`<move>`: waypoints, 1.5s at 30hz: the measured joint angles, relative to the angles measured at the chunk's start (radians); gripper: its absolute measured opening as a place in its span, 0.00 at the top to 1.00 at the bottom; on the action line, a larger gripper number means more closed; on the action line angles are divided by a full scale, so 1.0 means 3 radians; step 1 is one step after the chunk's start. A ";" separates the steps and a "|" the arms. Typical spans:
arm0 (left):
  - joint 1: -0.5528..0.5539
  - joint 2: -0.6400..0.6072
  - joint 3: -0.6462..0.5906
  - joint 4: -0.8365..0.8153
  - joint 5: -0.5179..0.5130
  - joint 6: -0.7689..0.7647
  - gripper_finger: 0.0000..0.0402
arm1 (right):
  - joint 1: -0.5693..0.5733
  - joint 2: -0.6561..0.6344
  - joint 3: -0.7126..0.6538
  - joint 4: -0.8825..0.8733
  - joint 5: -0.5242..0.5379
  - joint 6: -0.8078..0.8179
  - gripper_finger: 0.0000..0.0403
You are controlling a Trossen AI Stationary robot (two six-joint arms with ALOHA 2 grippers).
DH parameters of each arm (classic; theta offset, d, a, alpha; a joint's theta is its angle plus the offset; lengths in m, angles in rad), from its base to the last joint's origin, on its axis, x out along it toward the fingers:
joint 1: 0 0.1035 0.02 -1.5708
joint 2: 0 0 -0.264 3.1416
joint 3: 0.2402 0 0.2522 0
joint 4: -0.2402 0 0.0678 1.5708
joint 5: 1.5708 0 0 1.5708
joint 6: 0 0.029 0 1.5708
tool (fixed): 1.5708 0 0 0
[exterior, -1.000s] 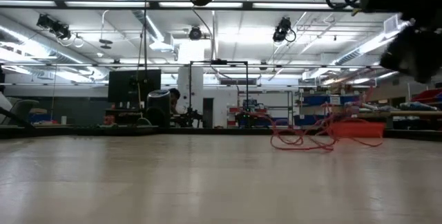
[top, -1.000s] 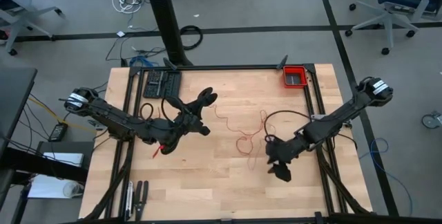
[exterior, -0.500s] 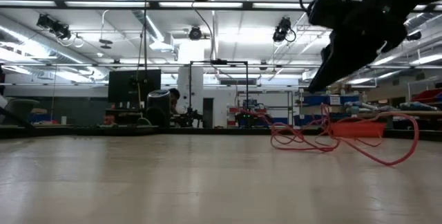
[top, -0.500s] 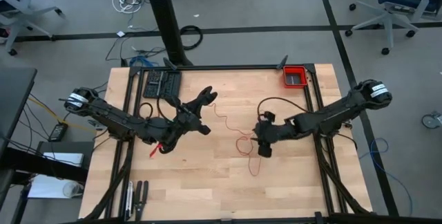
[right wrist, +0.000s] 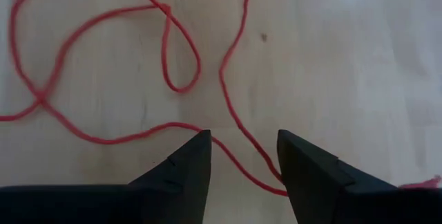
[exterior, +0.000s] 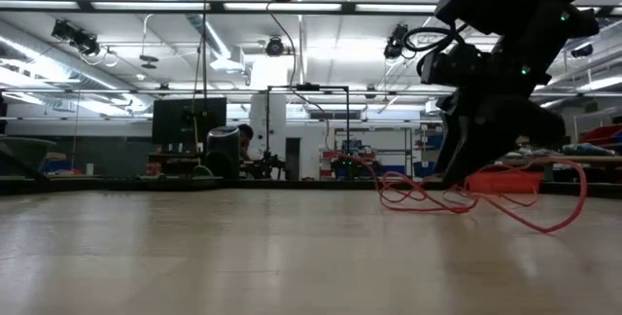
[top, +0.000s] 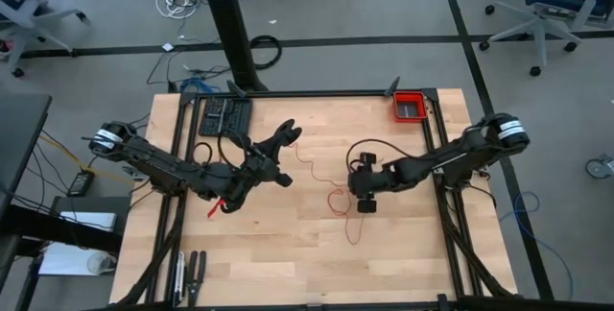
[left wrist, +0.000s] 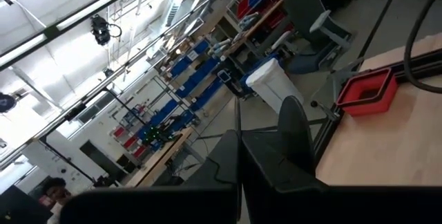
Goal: Coil cords
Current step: Coil the red wire on the black spool
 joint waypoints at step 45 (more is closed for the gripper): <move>0.0523 0.0000 0.0000 -0.0445 -0.0250 -0.0259 0.98 | 0.0896 -0.0323 0.0842 0.0123 -0.0722 -0.0473 1.00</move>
